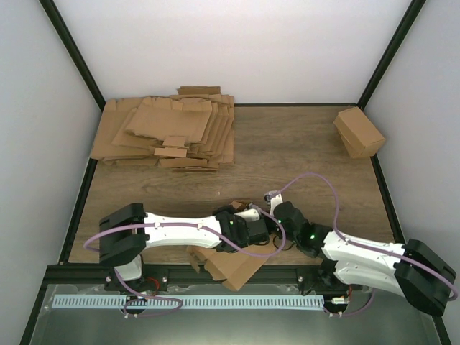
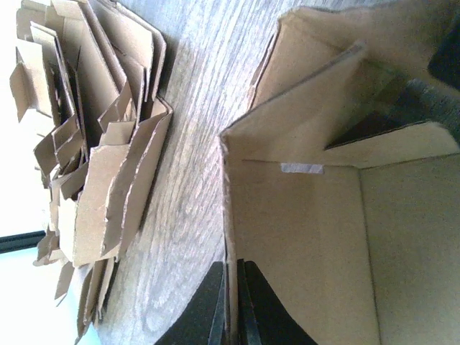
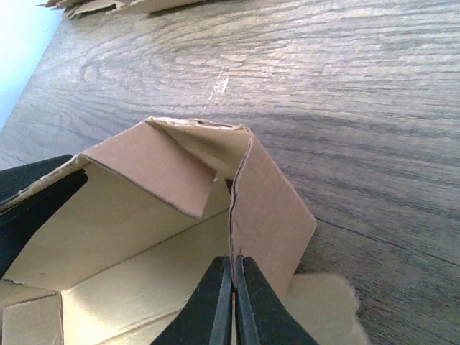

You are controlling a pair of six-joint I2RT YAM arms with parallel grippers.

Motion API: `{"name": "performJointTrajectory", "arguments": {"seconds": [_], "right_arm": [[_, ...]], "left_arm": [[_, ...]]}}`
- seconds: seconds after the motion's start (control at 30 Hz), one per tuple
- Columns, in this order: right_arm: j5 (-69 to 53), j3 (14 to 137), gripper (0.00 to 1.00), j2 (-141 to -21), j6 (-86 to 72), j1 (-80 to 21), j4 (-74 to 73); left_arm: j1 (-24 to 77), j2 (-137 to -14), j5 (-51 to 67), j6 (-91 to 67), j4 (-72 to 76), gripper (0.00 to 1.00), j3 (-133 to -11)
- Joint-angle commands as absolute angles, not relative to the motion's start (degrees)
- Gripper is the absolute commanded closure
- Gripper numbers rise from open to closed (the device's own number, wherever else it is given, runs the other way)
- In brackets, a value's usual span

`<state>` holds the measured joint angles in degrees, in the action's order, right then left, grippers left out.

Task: Fold the paper box

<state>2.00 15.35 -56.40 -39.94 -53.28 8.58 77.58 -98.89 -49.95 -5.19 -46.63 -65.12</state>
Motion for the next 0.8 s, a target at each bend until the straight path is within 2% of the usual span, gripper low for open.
{"name": "performJointTrajectory", "arguments": {"seconds": [0.0, 0.37, 0.6, 0.77], "right_arm": [[5.6, 15.3, 0.97, -54.1, -41.7, -53.6, 10.4], [0.2, 16.0, 0.97, -55.9, -41.1, -53.6, 13.2], [-1.5, 14.0, 0.97, -53.7, -42.9, -53.6, 13.2], [-1.3, 14.2, 0.97, -52.6, -43.1, -53.6, 12.1]], "left_arm": [[77.7, -99.0, -48.6, -6.1, -48.5, 0.96, -65.1], [80.8, -108.4, -57.1, -5.2, -53.5, 0.95, -69.3], [80.9, -104.9, -49.1, -4.3, -49.8, 0.78, -71.7], [80.9, -99.9, -40.9, -4.1, -47.2, 0.57, -71.9]]}}
